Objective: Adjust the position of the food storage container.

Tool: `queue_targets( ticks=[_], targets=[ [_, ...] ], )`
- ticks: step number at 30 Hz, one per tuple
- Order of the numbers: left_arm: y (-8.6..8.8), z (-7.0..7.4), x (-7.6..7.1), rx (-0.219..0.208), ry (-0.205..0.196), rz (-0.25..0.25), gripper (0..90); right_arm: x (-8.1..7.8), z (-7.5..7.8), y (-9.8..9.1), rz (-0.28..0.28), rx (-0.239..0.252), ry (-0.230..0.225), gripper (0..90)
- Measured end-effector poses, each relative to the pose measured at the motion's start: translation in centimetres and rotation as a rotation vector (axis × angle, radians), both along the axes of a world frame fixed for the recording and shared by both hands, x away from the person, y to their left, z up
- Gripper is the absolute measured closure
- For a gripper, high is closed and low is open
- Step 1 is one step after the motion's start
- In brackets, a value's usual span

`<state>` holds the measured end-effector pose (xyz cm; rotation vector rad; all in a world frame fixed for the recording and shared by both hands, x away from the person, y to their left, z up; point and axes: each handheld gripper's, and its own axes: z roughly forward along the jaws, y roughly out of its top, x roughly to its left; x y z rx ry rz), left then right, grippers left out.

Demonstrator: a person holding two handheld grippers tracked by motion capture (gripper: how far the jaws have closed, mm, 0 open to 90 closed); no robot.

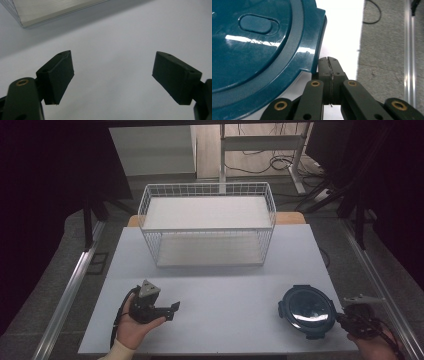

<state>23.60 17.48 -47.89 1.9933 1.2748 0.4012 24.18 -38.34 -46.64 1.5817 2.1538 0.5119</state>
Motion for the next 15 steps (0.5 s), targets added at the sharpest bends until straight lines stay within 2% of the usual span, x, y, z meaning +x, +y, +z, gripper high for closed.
queue_targets(
  ticks=[2, 4, 9, 12, 13, 15],
  targets=[
    [0.0, 0.0, 0.0, -0.004, -0.005, 0.002, 17.0, 0.0, 0.0, 0.2, 0.010, 0.006, 0.003, 89.5],
    [0.1, 0.1, -0.1, -0.006, -0.016, 0.005, 17.4, -0.1, 0.1, 1.0, 0.043, 0.025, -0.001, 89.5],
    [0.2, 0.1, -0.1, -0.008, -0.016, 0.012, 17.5, 0.1, -0.2, 2.1, 0.074, 0.033, 0.006, 89.5],
    [0.1, 0.1, 0.0, -0.005, -0.016, 0.008, 17.5, 0.3, -0.3, 2.7, 0.099, 0.076, 0.007, 89.5],
    [0.1, 0.1, 0.0, -0.005, -0.016, 0.008, 17.5, 0.3, -0.3, 2.7, 0.099, 0.076, 0.007, 89.5],
    [0.1, 0.0, 0.0, -0.005, -0.015, 0.009, 17.5, 0.4, -0.1, 3.1, 0.115, 0.097, -0.009, 89.5]
  ],
)
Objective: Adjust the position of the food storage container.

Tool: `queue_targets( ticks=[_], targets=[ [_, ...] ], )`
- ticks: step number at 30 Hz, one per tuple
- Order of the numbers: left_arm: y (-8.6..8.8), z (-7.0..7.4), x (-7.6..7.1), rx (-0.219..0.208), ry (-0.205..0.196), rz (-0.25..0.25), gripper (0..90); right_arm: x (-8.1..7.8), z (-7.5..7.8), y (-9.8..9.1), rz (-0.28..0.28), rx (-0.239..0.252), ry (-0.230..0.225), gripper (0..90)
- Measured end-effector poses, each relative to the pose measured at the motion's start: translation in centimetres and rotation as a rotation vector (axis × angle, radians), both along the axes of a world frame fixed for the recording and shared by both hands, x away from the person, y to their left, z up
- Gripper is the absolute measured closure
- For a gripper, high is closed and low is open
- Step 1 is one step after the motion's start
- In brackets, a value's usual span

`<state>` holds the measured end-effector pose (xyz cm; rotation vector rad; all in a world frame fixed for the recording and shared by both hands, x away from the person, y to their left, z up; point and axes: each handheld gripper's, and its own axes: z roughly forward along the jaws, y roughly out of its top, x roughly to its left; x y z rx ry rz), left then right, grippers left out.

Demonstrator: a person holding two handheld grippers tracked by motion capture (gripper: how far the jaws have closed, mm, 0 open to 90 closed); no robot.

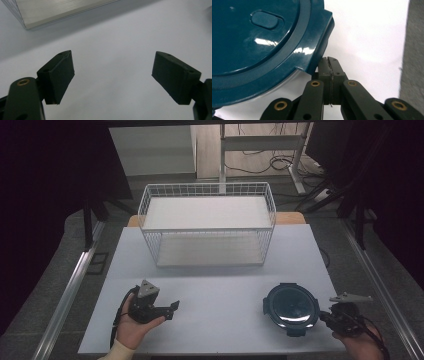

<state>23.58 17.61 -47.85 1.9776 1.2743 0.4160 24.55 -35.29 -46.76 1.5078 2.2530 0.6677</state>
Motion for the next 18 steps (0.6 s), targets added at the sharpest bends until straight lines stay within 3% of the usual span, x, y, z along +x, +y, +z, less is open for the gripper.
queue_targets(
  ticks=[12, 18],
  targets=[
    [-0.1, -0.2, 0.1, 0.005, 0.009, 0.002, 17.5, 1.1, -0.2, 2.6, 0.042, -0.022, 0.005, 89.5],
    [-0.1, -0.2, 0.1, 0.005, 0.009, 0.004, 17.5, 1.7, -0.4, 4.8, 0.099, -0.031, 0.021, 89.5]
  ],
)
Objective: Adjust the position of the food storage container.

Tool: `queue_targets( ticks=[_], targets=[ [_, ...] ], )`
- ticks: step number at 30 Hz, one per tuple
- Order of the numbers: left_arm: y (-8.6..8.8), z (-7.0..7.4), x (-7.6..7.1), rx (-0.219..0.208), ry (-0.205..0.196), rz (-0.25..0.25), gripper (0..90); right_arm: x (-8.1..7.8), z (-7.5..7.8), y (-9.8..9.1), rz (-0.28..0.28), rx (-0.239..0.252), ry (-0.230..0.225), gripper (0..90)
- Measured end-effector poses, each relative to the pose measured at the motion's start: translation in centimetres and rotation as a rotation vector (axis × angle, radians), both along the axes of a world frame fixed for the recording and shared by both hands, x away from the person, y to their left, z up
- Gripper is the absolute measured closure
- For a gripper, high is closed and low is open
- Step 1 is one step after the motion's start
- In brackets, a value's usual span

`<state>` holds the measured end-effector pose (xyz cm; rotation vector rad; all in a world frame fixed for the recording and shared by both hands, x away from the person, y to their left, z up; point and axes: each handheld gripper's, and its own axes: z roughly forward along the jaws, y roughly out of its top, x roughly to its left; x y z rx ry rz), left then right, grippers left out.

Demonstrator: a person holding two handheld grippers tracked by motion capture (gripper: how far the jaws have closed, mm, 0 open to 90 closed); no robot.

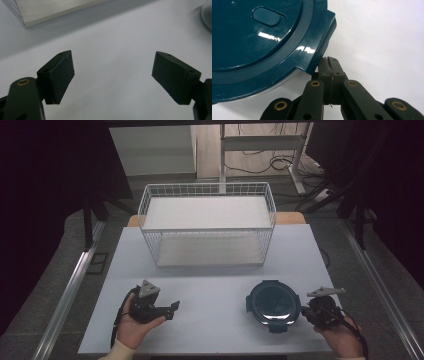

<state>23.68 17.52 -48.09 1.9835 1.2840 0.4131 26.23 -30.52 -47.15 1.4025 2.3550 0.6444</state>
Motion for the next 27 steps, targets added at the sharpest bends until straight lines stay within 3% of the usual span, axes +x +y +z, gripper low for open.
queue_targets(
  ticks=[9, 21, 27],
  targets=[
    [0.3, 0.2, 0.1, -0.010, -0.003, 0.006, 17.6, 1.0, -0.4, 3.5, 0.073, -0.021, 0.017, 89.5],
    [1.2, 0.8, -0.1, -0.032, -0.022, 0.020, 17.7, 2.7, -0.3, 7.7, 0.113, -0.040, 0.015, 89.5],
    [1.1, 0.7, 0.0, -0.028, -0.017, 0.020, 17.7, 3.5, -0.6, 9.7, 0.147, -0.045, 0.037, 89.5]
  ],
)
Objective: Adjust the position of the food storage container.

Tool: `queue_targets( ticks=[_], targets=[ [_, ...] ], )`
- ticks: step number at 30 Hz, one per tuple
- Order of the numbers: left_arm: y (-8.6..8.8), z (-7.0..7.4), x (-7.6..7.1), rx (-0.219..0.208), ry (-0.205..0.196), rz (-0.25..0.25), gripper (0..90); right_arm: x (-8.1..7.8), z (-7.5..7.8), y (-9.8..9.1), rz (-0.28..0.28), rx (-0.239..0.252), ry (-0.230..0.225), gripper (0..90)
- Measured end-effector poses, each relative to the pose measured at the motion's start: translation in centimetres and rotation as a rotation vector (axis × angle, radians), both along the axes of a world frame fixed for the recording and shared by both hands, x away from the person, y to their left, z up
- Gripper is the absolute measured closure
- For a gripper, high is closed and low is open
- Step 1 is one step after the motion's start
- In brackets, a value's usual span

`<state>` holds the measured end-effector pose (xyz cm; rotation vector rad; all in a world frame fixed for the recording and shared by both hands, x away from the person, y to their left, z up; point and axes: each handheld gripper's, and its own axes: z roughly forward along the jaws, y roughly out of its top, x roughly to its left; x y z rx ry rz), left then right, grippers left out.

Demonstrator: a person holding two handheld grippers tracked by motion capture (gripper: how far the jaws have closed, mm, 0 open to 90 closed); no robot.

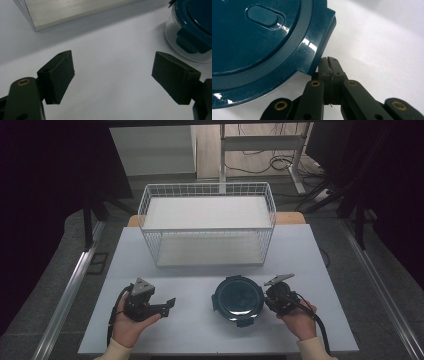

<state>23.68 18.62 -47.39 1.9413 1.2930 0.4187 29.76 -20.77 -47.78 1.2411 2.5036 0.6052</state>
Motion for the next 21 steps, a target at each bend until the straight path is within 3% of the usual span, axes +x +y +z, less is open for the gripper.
queue_targets(
  ticks=[11, 21],
  targets=[
    [-0.2, -0.3, 0.1, 0.008, 0.009, 0.004, 17.7, 0.3, -0.2, 3.3, 0.064, -0.010, 0.009, 89.5],
    [-0.5, -0.3, 0.0, 0.017, 0.007, 0.003, 17.7, -0.6, -0.1, 5.6, 0.159, 0.014, 0.013, 89.5]
  ],
)
